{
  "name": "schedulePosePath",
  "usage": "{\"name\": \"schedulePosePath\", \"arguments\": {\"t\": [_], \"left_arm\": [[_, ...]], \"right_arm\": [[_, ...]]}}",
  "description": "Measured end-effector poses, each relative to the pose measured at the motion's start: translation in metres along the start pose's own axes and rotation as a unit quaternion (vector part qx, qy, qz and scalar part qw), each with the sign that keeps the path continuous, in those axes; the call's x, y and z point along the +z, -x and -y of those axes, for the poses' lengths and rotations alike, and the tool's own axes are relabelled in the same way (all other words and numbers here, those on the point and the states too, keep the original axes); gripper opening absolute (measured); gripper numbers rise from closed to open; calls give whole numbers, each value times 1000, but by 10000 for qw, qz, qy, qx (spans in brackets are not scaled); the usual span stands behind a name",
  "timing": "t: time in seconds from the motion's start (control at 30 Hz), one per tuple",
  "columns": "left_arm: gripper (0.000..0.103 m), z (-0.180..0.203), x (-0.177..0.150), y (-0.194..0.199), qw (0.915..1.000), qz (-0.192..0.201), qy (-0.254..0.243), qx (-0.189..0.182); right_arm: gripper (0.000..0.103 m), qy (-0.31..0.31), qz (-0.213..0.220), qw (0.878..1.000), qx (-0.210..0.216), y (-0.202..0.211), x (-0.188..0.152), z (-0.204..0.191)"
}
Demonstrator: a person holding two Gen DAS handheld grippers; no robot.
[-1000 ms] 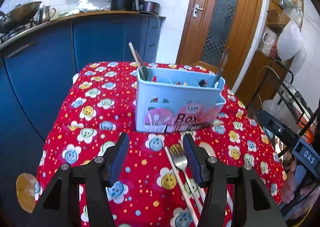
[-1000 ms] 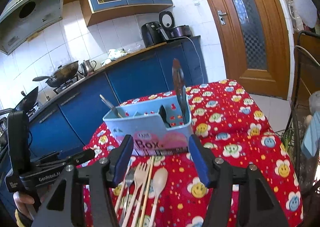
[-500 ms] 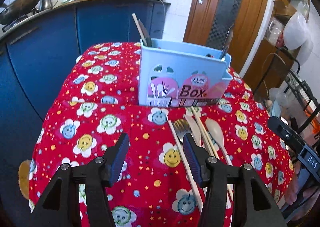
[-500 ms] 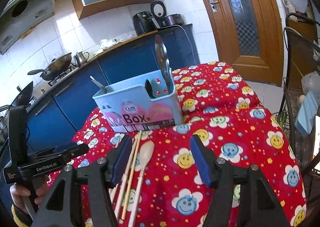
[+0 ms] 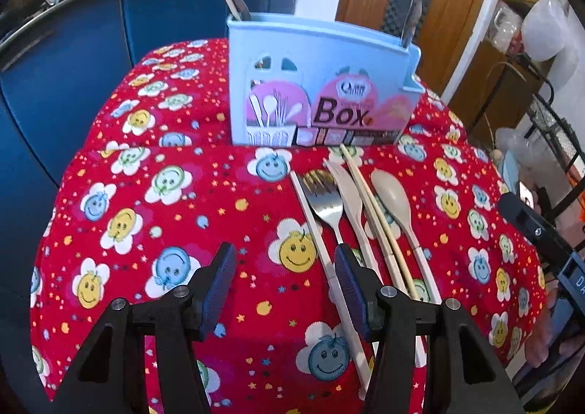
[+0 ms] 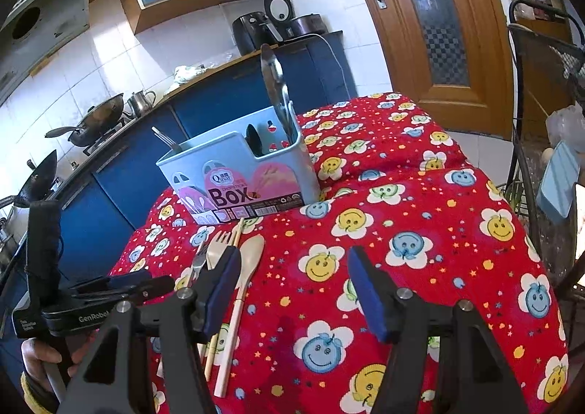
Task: Organize utensils
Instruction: 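Move both tools back down to the utensils lying on the tablecloth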
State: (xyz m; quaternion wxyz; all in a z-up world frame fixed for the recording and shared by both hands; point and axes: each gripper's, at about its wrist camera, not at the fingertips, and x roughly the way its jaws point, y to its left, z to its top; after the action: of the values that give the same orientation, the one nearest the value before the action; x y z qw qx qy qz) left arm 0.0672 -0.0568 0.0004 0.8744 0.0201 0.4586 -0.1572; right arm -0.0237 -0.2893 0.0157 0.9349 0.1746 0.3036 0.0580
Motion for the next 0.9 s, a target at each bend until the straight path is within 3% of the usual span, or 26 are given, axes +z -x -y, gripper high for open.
{"name": "schedulePosePath", "arguments": {"t": [0.4,0.63,0.9], "left_arm": [[57,1,0,-16,9995,-305,77,-29],[30,11,13,-24,9966,-770,-185,-240],[25,12,21,-29,9911,-1276,-231,-297]], "right_arm": [[64,-215,-5,9997,66,0,-6,18],[64,-314,-8,9995,86,1,-7,25],[64,-334,-30,9994,103,1,-10,25]]}}
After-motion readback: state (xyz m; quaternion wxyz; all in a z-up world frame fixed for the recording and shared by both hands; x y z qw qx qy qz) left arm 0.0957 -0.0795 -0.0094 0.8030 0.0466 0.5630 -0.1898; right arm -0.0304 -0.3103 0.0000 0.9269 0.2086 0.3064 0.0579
